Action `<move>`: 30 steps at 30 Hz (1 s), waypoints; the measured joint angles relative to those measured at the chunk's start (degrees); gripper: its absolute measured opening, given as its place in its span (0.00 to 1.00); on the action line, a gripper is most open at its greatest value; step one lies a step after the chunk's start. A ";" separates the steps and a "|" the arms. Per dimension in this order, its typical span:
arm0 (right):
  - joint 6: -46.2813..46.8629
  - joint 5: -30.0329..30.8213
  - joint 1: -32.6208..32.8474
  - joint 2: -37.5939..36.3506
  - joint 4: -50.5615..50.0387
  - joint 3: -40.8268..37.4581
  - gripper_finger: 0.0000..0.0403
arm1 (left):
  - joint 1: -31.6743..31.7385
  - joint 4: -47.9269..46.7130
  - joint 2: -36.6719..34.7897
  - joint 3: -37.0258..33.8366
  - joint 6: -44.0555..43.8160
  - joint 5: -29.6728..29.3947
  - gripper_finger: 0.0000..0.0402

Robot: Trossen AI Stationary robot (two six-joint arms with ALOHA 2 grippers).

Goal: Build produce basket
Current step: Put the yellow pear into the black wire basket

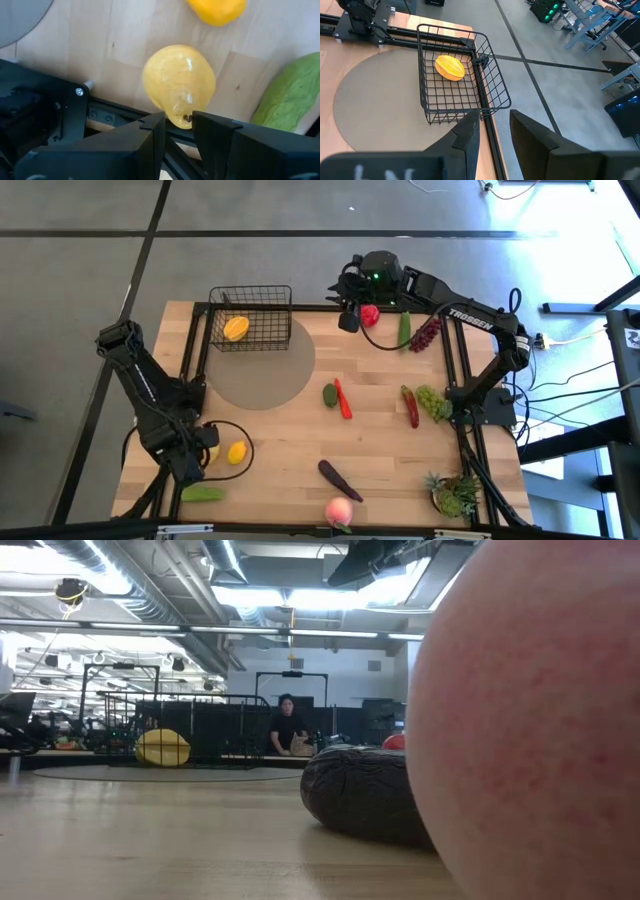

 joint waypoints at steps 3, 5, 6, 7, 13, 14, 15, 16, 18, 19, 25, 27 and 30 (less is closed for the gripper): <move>0.00 0.00 0.00 0.01 0.00 0.00 0.27 | 0.00 -0.22 0.00 0.00 -0.07 0.02 0.21; 0.00 0.00 0.00 0.02 0.00 0.00 0.27 | 0.00 -0.19 0.00 0.00 -0.09 0.00 0.21; 0.00 0.00 0.00 0.02 0.00 0.00 0.27 | 0.00 -0.07 0.00 0.00 -0.10 0.01 0.21; 0.00 -0.01 0.00 0.01 0.00 0.00 0.27 | 0.00 0.14 0.00 0.00 -0.12 0.03 0.21; 0.00 0.00 0.00 0.02 0.00 0.00 0.27 | 0.00 0.23 0.00 0.00 -0.17 0.23 0.21; 0.00 0.00 0.00 0.01 0.00 0.00 0.27 | 0.00 0.25 0.00 0.00 -0.28 0.24 0.20; 0.00 0.00 0.00 0.01 0.00 0.00 0.27 | 0.00 0.26 0.00 0.00 -0.42 0.24 0.19; 0.00 -0.01 0.00 0.01 0.00 0.00 0.27 | 0.00 0.25 0.00 0.00 -0.42 0.24 0.18; 0.00 -0.02 0.00 0.02 0.00 0.00 0.27 | 0.00 0.47 0.00 0.00 -0.39 0.42 0.15; 0.00 0.00 0.00 0.02 0.00 0.00 0.27 | 0.00 0.59 0.00 0.00 -0.39 0.68 0.13; 0.00 0.00 0.00 0.02 0.00 0.00 0.27 | 0.00 1.43 0.00 0.00 -0.41 1.55 0.04; 0.00 -0.02 0.00 0.02 0.00 0.00 0.27 | 0.00 1.38 0.00 0.00 -0.39 1.55 0.02; 0.00 0.00 0.00 0.02 0.00 0.00 0.27 | 0.00 1.38 0.00 0.00 -0.39 1.32 0.00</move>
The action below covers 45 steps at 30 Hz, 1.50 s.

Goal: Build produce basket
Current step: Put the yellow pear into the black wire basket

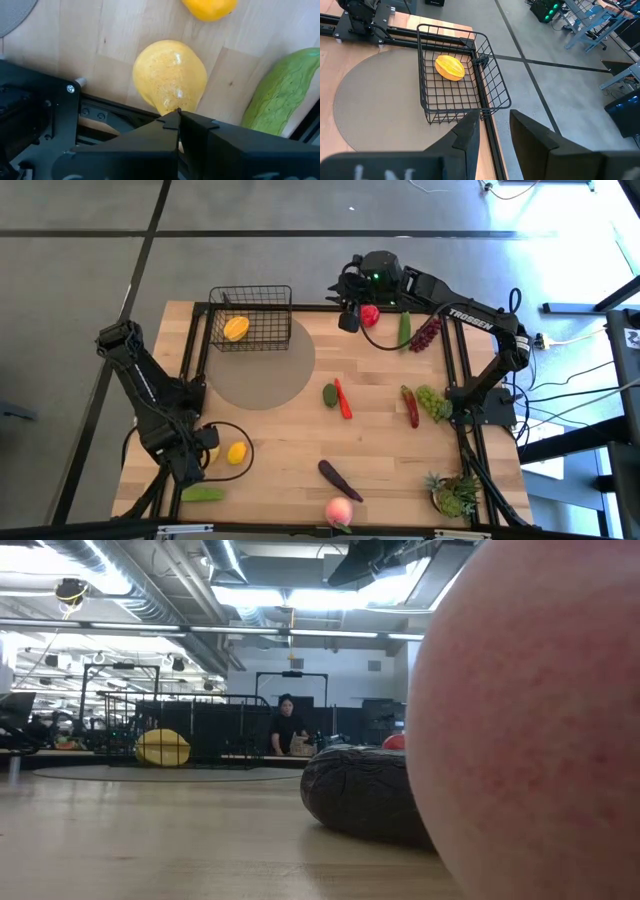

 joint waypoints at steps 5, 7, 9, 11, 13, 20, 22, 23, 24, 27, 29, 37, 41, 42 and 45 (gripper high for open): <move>0.00 0.00 0.00 0.00 0.00 0.00 0.27 | 0.00 -0.02 0.00 0.00 0.00 -0.46 0.02; 0.00 0.00 0.00 0.00 0.00 0.00 0.27 | 0.00 -0.02 0.00 0.00 0.00 -1.13 0.03; 0.00 0.00 0.00 0.00 0.00 0.00 0.27 | 0.00 -0.04 0.00 0.00 0.00 -1.71 0.04; 0.00 0.00 0.00 0.00 0.00 0.00 0.27 | 0.00 -0.04 0.00 0.00 0.00 -1.76 0.04; -0.01 0.00 -0.01 0.00 -0.01 0.00 0.27 | 0.00 -0.04 0.00 0.00 0.00 -1.76 0.03; -0.02 0.00 0.00 0.00 0.00 0.00 0.27 | 0.00 -0.02 0.00 0.00 0.00 -1.76 0.00; 0.00 0.00 0.00 0.00 0.00 0.00 0.27 | 0.00 -0.02 0.00 0.00 0.00 -1.76 0.00; -0.02 0.00 0.00 0.00 0.00 0.00 0.27 | 0.00 0.00 0.00 0.00 0.00 -1.76 0.00; -0.01 0.00 0.00 0.00 0.00 0.00 0.27 | 0.00 0.04 0.00 0.00 0.00 -1.76 0.00; -0.02 0.02 0.00 0.00 0.00 0.00 0.27 | 0.07 0.13 0.00 0.00 -0.02 -1.76 0.00; -0.02 0.02 -0.02 0.00 0.00 0.00 0.27 | 0.07 0.15 0.00 0.00 -0.04 -1.67 0.00; -0.02 0.02 0.00 0.00 0.00 0.02 0.27 | 3.20 0.15 -1.01 0.00 -0.09 -1.10 0.00; -0.02 0.02 0.00 0.00 0.00 0.02 0.27 | 5.14 -0.26 -2.66 0.00 -0.07 -1.06 0.00; -0.02 0.02 0.00 0.00 0.00 0.00 0.27 | 5.58 -0.54 -3.17 0.00 -0.05 -1.06 0.00; -0.02 0.03 -0.02 0.00 0.00 0.00 0.27 | 7.05 -1.73 -4.43 0.00 0.03 -1.06 0.00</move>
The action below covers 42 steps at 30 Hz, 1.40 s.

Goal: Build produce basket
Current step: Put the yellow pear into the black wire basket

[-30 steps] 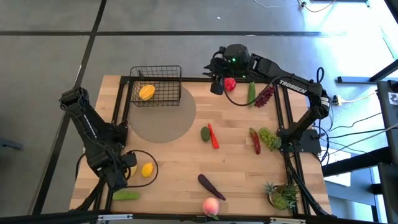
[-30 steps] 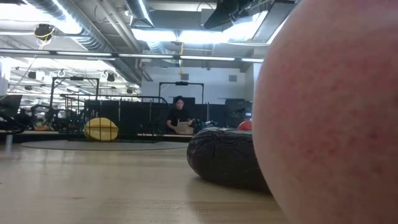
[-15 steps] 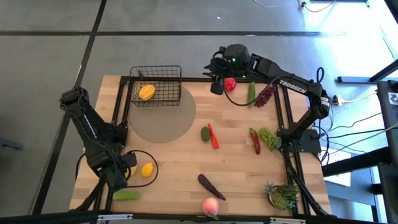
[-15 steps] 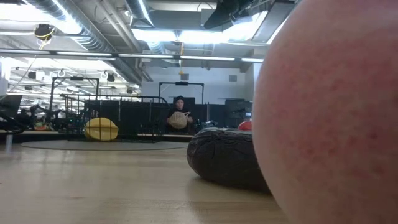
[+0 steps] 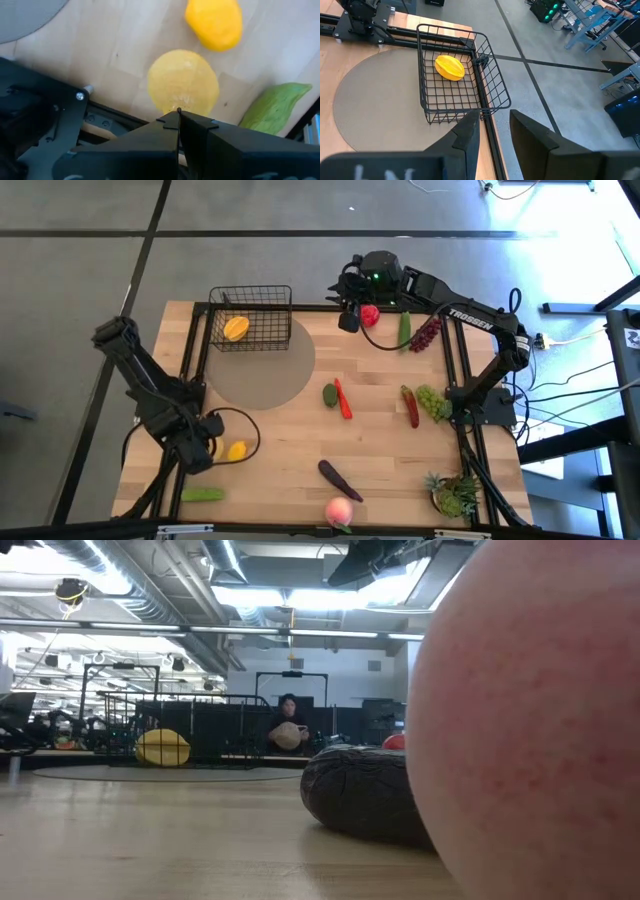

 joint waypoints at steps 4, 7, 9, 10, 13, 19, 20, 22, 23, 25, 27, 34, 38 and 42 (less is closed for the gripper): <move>0.00 -0.01 0.00 0.00 0.00 0.02 0.27 | 2.16 -2.85 -2.31 0.07 0.39 -0.01 0.00; 0.00 0.01 0.00 0.00 0.00 0.02 0.27 | 3.66 -4.81 -4.85 0.09 0.41 -0.04 0.00; 0.00 0.02 0.01 0.00 0.00 0.02 0.27 | 4.78 -6.04 -6.55 0.09 0.41 -0.15 0.00; 0.00 0.03 0.01 0.00 0.01 0.02 0.27 | 5.39 -6.63 -7.48 0.09 0.41 -0.33 0.00; -0.01 0.02 0.01 0.00 0.00 0.02 0.27 | 7.45 -8.25 -9.92 0.11 0.52 -1.00 0.00; -0.02 1.49 0.00 0.00 0.01 0.02 0.27 | 13.55 -11.11 -13.43 2.37 5.51 -6.73 0.00; -0.03 1.75 0.00 0.00 0.00 0.02 0.27 | 14.95 -12.24 -13.63 3.27 6.72 -8.15 0.00; -0.03 1.96 0.00 0.00 0.00 0.02 0.27 | 17.81 -15.01 -13.73 5.26 8.51 -10.67 0.00; -0.03 1.98 0.00 0.00 0.04 0.02 0.27 | 19.39 -16.27 -13.73 6.30 9.47 -11.70 0.00; -0.04 2.04 0.00 0.00 0.03 0.02 0.27 | 22.50 -18.20 -13.73 8.37 11.78 -13.24 0.00; -0.02 2.05 0.00 0.00 0.03 0.02 0.27 | 25.69 -19.56 -13.73 10.03 13.94 -14.66 0.00; -0.02 2.03 0.00 0.00 0.04 0.02 0.27 | 37.76 -19.98 -13.47 16.50 20.63 -20.61 0.00; -0.02 2.02 0.02 0.00 0.04 0.02 0.27 | 44.64 -19.95 -12.20 20.46 24.73 -24.81 0.00; -0.02 2.02 0.00 0.00 0.03 0.02 0.27 | 51.51 -18.91 -10.17 23.78 30.44 -28.75 0.00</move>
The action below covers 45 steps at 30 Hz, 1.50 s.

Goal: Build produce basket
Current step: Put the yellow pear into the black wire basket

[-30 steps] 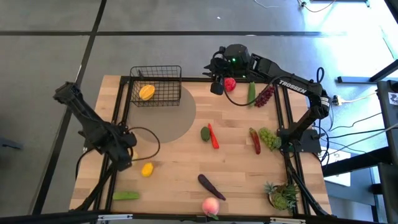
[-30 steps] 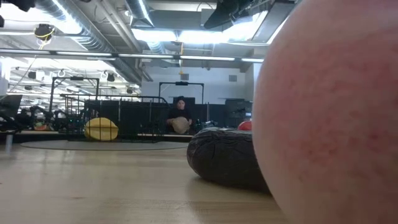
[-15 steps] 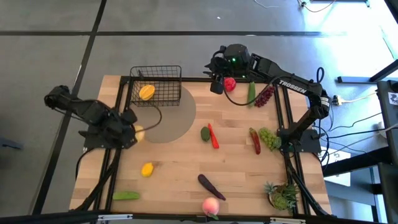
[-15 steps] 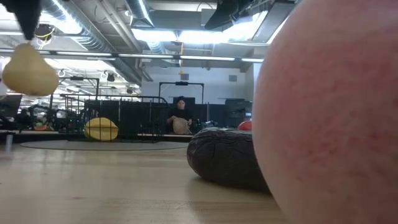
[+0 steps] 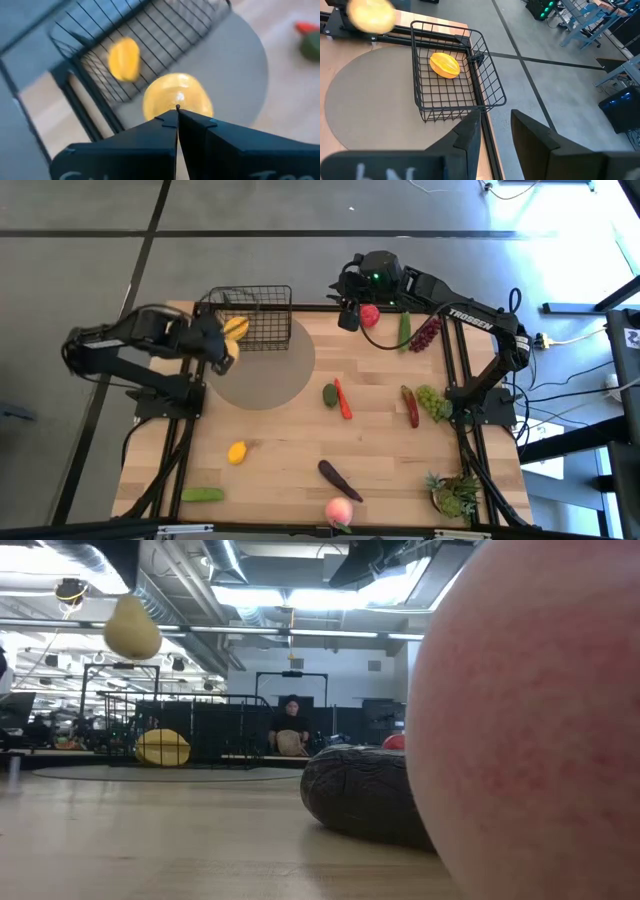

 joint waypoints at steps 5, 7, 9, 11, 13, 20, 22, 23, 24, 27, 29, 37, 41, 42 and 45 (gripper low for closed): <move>0.00 -0.02 0.00 0.00 0.01 0.00 0.27 | 9.62 5.35 3.77 2.23 10.22 -2.08 0.00; 0.00 -0.02 0.00 0.00 0.01 0.00 0.27 | 13.28 8.63 5.28 2.34 14.41 -2.07 0.00; 0.01 -0.02 0.00 0.00 0.00 0.00 0.27 | 17.08 12.28 6.81 2.36 18.57 -2.36 0.00; 0.02 -0.03 0.00 0.00 0.01 0.00 0.27 | 20.65 16.09 8.36 2.36 22.75 -2.57 0.00; 0.00 -0.04 0.00 0.00 -0.01 0.00 0.27 | 23.77 20.41 9.98 2.36 26.77 -2.49 0.00; 0.00 -0.11 0.00 0.00 -0.01 0.00 0.27 | 32.91 33.29 16.85 2.36 38.42 3.65 0.00; 0.00 -0.11 0.00 0.00 -0.01 0.00 0.27 | 34.53 34.59 19.35 2.36 39.71 4.75 0.00; 0.00 -0.11 0.02 0.00 -0.01 0.00 0.27 | 35.25 34.94 20.67 2.36 40.38 5.07 0.00; 0.00 -0.11 0.00 0.00 -0.01 0.00 0.27 | 35.81 35.26 21.95 2.36 41.02 5.13 0.00; 0.00 -0.11 0.00 0.00 0.01 0.00 0.27 | 37.03 35.80 25.45 2.36 42.43 5.22 0.00; 0.00 -0.11 0.00 0.00 0.01 0.00 0.27 | 37.57 35.87 27.52 2.36 43.38 5.25 0.00; 0.00 -0.11 0.02 0.00 0.01 0.00 0.27 | 38.67 35.21 35.06 2.36 43.56 5.84 0.00; -0.04 -0.11 0.00 0.00 0.01 0.00 0.27 | 39.57 33.00 37.80 2.36 43.48 5.85 0.00; -0.05 -0.11 0.00 0.00 0.01 0.00 0.27 | 39.93 32.49 38.38 2.36 43.48 5.85 0.00; -0.08 -0.09 0.00 0.00 0.01 0.00 0.27 | 41.06 30.84 39.65 2.36 43.54 5.86 0.00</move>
